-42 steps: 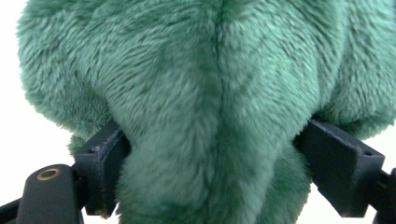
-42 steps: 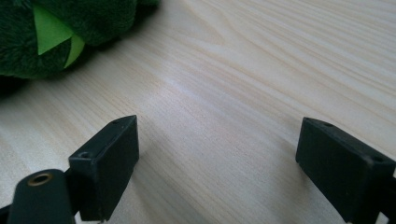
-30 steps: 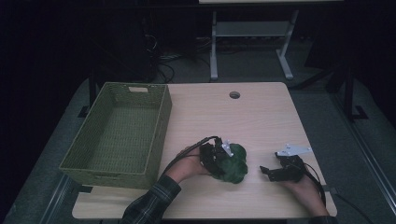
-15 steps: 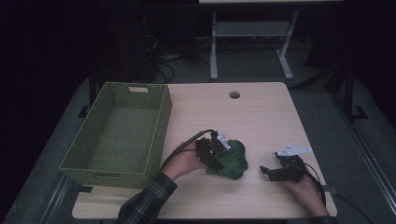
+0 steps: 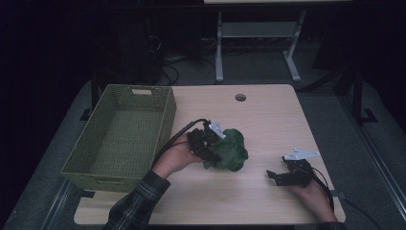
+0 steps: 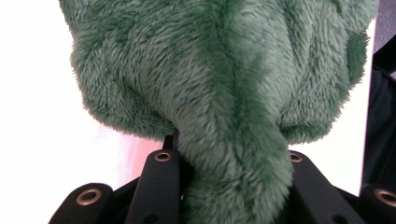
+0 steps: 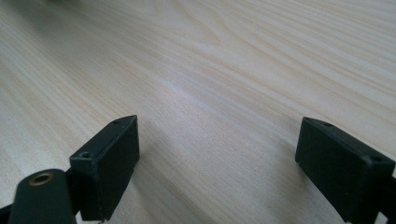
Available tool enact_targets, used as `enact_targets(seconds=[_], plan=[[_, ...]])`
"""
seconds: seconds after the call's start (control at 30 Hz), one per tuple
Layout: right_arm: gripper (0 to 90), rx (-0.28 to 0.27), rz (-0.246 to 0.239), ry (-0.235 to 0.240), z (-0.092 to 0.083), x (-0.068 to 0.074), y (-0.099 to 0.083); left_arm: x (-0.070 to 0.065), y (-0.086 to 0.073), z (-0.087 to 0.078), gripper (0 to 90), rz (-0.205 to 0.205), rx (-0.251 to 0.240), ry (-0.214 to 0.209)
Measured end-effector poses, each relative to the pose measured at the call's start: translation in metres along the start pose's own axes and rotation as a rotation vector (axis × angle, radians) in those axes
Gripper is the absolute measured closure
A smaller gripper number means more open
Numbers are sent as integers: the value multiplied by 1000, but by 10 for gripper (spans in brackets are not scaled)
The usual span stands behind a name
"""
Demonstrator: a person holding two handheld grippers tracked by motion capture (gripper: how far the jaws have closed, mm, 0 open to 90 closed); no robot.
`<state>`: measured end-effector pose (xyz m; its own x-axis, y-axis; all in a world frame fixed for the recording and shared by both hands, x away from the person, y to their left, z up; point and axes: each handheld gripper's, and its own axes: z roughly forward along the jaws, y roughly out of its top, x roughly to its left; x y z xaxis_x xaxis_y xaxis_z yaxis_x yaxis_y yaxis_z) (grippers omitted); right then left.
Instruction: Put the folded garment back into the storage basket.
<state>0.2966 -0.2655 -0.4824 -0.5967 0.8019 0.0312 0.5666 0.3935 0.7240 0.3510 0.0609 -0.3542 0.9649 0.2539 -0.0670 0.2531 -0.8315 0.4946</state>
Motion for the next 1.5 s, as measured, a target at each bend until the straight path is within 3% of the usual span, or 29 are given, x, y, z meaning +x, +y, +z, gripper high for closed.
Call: enact_targets(seconds=[0.37, 0.87, 1.1, 1.5], plan=[[132, 0, 0, 0, 0, 0, 0, 14, -14, -62, 708, -46, -51, 76], [132, 1, 9, -4, 0, 0, 0, 32, -57, -134, 709, -141, -94, 202], [132, 1, 10, -5, 0, 0, 0, 37, -81, -169, 709, -196, -108, 290], [132, 1, 16, -9, 0, 0, 0, 52, -126, -191, 709, -309, -113, 375]])
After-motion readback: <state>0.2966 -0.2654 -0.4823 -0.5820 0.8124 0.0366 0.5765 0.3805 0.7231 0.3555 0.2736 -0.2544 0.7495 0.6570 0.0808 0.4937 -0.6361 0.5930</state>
